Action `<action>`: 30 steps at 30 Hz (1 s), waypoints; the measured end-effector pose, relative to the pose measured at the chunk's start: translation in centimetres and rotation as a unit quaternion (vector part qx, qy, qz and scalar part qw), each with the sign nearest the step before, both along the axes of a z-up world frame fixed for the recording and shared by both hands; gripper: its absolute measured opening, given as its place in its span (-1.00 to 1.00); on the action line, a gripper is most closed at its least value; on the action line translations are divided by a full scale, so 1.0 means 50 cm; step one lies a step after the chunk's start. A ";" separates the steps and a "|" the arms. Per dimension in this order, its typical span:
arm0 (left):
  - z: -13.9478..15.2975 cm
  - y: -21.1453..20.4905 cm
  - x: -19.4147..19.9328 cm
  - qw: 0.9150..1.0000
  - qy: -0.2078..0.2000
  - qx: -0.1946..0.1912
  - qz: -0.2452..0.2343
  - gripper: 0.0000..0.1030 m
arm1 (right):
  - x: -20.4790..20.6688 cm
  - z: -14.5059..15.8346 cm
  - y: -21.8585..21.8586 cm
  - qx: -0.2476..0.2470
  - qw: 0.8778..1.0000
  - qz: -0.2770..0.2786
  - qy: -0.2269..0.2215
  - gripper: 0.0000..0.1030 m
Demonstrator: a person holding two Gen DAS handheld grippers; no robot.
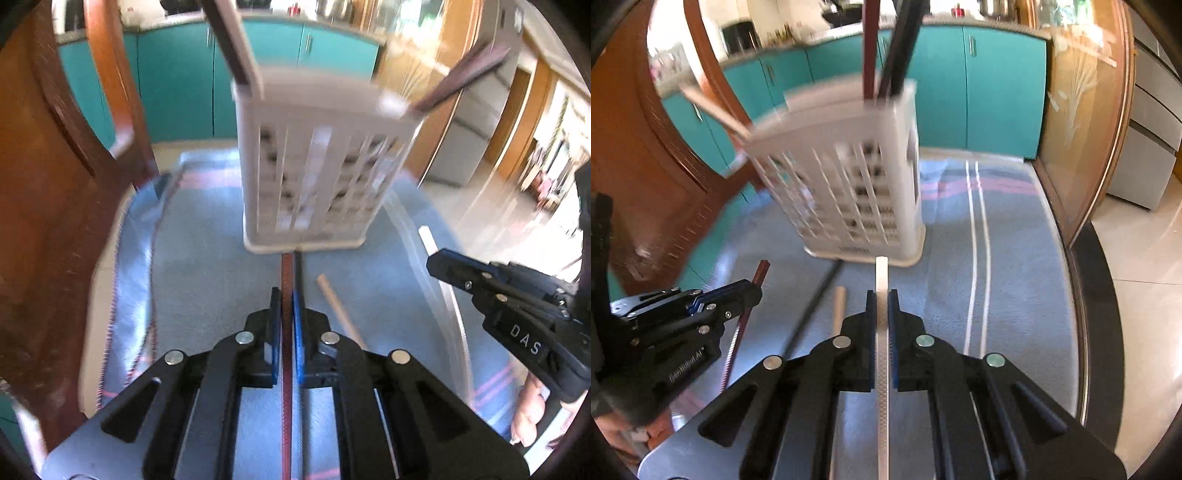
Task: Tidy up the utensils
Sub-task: 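Lift both chopsticks into the white basket and open both tools to release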
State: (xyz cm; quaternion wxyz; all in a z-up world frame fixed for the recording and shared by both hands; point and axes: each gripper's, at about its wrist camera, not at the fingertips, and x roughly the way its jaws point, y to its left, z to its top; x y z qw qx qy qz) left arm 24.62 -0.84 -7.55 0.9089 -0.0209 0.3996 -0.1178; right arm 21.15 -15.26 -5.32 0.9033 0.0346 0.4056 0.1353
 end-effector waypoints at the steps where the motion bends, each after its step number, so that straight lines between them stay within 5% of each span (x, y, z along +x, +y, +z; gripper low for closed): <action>1: 0.028 0.007 -0.018 1.000 -0.016 -0.010 0.000 -0.86 | -0.016 0.026 -0.009 0.009 1.000 0.001 -0.014 -0.87; 10: 0.297 0.049 -0.113 0.985 -0.158 -0.070 0.004 -0.87 | -0.112 0.227 -0.072 0.090 0.990 -0.001 -0.110 -0.87; 18: 0.499 0.060 -0.039 0.956 -0.275 -0.091 0.053 -0.87 | -0.064 0.440 -0.087 0.146 0.955 -0.052 -0.252 -0.87; 22: 0.499 0.055 0.027 0.951 -0.285 -0.074 0.093 -0.87 | -0.023 0.469 -0.067 0.136 0.939 -0.088 -0.305 -0.87; 30: 0.379 0.038 0.121 0.966 -0.233 -0.033 0.109 -0.86 | 0.057 0.353 -0.027 0.078 0.954 -0.095 -0.273 -0.87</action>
